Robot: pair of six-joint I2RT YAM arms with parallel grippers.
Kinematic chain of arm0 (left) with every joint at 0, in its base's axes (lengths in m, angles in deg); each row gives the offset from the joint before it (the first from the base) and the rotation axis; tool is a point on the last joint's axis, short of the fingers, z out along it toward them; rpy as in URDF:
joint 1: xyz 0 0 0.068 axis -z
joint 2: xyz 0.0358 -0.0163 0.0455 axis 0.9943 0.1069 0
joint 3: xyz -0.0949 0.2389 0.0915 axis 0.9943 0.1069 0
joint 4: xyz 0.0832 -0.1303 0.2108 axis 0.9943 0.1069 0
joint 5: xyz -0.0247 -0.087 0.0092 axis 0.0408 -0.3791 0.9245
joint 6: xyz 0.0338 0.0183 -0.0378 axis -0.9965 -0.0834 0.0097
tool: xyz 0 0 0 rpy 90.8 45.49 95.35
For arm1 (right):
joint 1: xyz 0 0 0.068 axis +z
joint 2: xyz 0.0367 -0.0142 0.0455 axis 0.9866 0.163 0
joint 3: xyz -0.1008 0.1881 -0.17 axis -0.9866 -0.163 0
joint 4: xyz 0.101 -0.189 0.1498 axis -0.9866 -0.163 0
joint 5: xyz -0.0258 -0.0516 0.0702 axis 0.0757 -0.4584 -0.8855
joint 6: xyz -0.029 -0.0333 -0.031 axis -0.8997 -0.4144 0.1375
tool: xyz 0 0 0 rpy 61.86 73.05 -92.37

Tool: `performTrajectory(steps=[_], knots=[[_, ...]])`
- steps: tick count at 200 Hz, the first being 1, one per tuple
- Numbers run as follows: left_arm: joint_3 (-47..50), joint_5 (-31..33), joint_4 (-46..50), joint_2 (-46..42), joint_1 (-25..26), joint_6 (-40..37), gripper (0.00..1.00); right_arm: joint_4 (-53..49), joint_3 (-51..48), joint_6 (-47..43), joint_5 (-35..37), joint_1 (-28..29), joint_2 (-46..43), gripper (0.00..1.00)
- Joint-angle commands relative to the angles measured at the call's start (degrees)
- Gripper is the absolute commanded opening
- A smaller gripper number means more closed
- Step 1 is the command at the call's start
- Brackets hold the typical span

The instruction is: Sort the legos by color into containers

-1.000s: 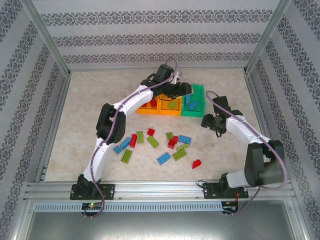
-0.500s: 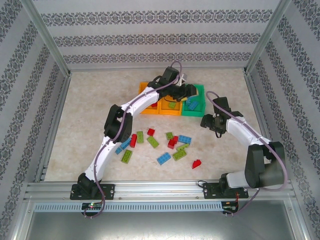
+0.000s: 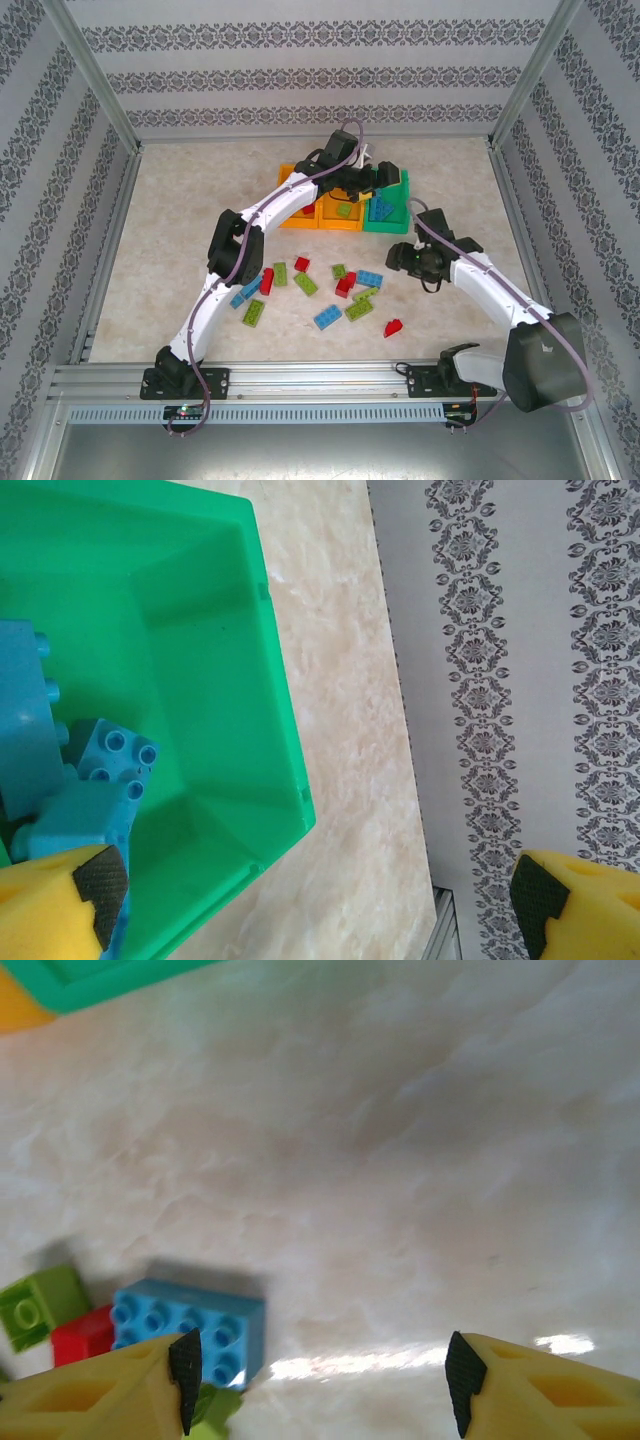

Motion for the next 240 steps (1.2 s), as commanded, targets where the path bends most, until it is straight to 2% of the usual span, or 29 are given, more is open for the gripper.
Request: performTrajectory(steps=[1,57,91,121,166,198,219,240], knots=[[0.92,1.05,0.56,-3.53,0.74,-0.20,1.00,0.76,0.02,3.35,-1.37,3.86,1.19,0.68],[8.37,3.49,-0.27,-11.60,0.52,-2.69,1.00,-0.11,3.03,-5.39,-4.41,8.20,6.53,0.67],[15.61,4.58,-2.80,-16.42,-0.19,-2.99,1.00,1.51,4.10,-3.11,-7.12,9.44,10.75,0.67],[21.25,4.74,-4.84,-19.38,-1.18,-2.61,1.00,0.30,6.09,-2.59,-4.01,10.93,15.27,0.64],[29.59,5.47,-8.03,-24.18,-3.44,-2.06,1.00,-1.76,6.81,-3.26,0.65,9.84,17.32,0.58],[33.53,5.96,-8.92,-26.41,-4.83,-2.06,1.00,-3.01,5.99,-3.58,3.57,6.03,16.57,0.54],[35.64,6.26,-9.24,-27.41,-5.47,-2.16,1.00,-3.13,5.66,-4.13,4.01,3.74,15.62,0.53],[37.78,6.68,-9.36,-28.74,-6.02,-2.39,1.00,-2.72,6.05,-4.54,2.44,3.73,13.25,0.57]])
